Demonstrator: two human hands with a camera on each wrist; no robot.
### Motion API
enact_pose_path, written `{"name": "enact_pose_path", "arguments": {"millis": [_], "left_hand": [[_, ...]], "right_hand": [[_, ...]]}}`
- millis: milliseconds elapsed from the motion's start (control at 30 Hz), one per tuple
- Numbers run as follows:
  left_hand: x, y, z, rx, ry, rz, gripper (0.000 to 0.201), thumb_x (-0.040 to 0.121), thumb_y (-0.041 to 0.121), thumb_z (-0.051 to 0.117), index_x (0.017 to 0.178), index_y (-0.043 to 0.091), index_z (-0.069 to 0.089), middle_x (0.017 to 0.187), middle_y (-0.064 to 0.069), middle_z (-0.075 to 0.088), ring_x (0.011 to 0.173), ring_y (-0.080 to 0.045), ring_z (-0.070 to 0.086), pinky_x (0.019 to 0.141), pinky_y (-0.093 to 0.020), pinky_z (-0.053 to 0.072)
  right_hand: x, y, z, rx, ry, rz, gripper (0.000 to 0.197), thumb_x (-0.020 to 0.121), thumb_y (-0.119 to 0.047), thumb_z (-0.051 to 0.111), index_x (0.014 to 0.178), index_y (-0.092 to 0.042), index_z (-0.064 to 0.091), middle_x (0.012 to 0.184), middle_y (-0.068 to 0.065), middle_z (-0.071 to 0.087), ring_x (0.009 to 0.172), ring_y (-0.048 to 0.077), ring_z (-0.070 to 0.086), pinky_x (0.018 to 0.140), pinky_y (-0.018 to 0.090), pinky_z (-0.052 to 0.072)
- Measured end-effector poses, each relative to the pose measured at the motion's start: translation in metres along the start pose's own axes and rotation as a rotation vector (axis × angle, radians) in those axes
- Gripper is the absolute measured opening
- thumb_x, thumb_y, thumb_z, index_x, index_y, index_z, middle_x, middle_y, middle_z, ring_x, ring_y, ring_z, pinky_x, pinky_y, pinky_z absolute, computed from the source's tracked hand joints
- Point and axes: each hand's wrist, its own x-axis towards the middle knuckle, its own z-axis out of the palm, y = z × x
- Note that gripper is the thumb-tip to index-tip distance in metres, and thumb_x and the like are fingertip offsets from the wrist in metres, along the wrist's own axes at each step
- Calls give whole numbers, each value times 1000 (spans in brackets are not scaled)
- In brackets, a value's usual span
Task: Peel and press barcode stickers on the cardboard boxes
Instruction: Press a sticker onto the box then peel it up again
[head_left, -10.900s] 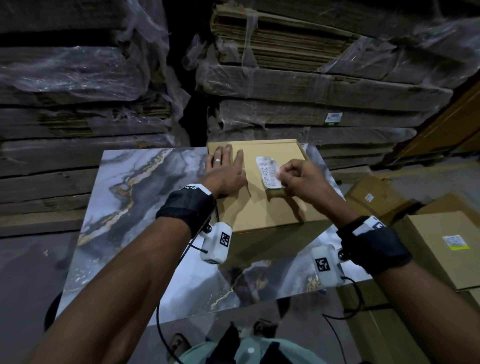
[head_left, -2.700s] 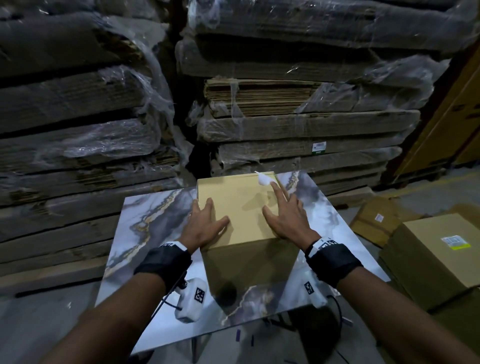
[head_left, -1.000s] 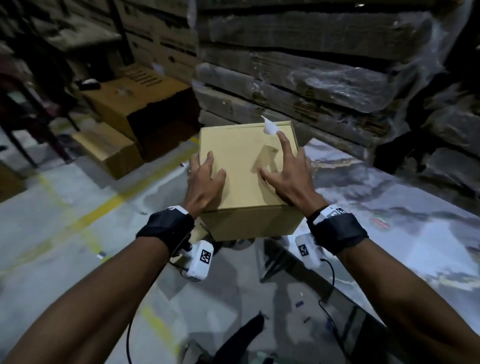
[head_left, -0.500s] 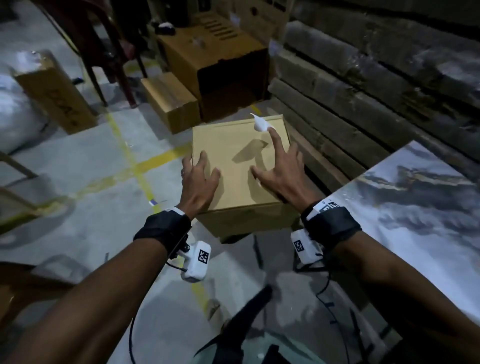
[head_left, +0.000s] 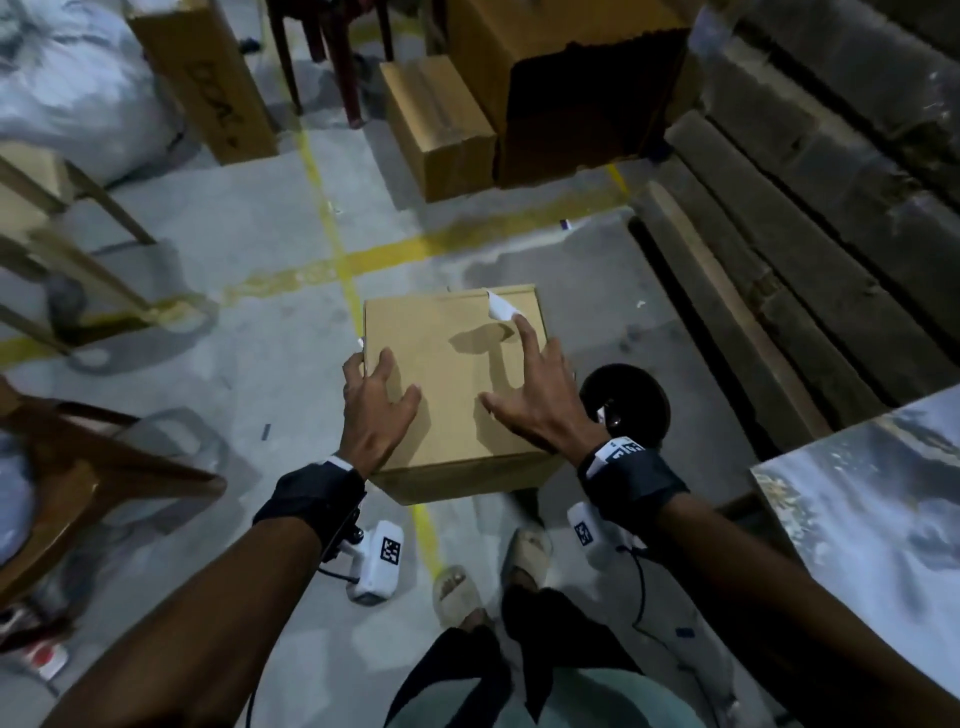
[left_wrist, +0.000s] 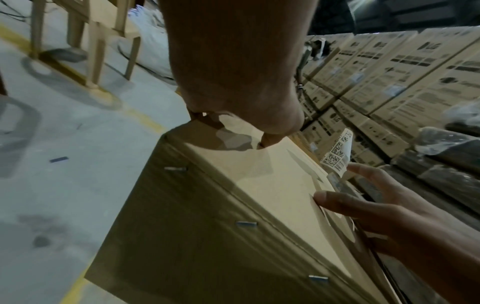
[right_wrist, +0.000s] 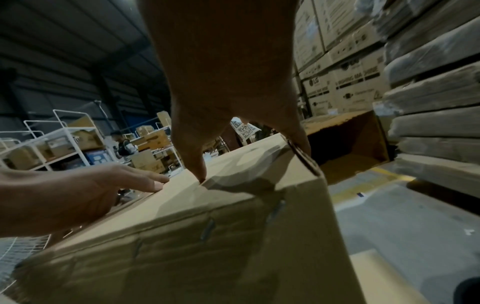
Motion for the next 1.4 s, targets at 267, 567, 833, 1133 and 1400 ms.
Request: {"name": "enact_pose_path", "arguments": {"millis": [267, 567, 833, 1133, 1400], "left_hand": [[35, -59, 12, 42, -10, -135, 69, 90, 26, 72, 149, 7, 42, 151, -16, 23, 125, -40, 51, 106, -36, 43], [89, -156, 83, 72, -52, -268, 72, 88, 24, 76, 150, 7, 43, 153, -16, 22, 130, -38, 48, 108, -35, 40], [129, -254, 150, 36, -99, -361, 70, 93, 27, 72, 151, 3, 41, 155, -17, 22, 128, -36, 51, 106, -29, 37], [180, -317, 217, -2, -106, -364, 70, 92, 27, 73, 151, 5, 43, 157, -15, 23, 140, -32, 41, 110, -26, 31], [209, -336, 263, 12, -132, -359, 69, 90, 32, 75, 148, 8, 48, 159, -16, 23, 145, -30, 33, 118, -33, 29]], "right_hand": [[52, 14, 66, 5, -171, -47, 120, 71, -49, 84, 160, -34, 4, 131, 17, 40, 114, 44, 48, 98, 48, 45], [107, 81, 186, 40, -345, -44, 136, 67, -35, 90, 161, -32, -8, 142, 18, 28, 127, 43, 38, 107, 46, 40], [139, 142, 292, -50, -448, -70, 151, 55, -37, 95, 159, -36, -15, 156, 28, 13, 139, 50, 29, 116, 54, 35], [186, 193, 360, -17, -492, -36, 154, 56, -41, 97, 157, -41, -20, 156, 29, 9, 145, 51, 19, 118, 56, 29], [206, 225, 383, -64, -446, -35, 150, 57, -80, 79, 162, -24, -12, 147, 29, 27, 135, 44, 28, 118, 54, 24]]}}
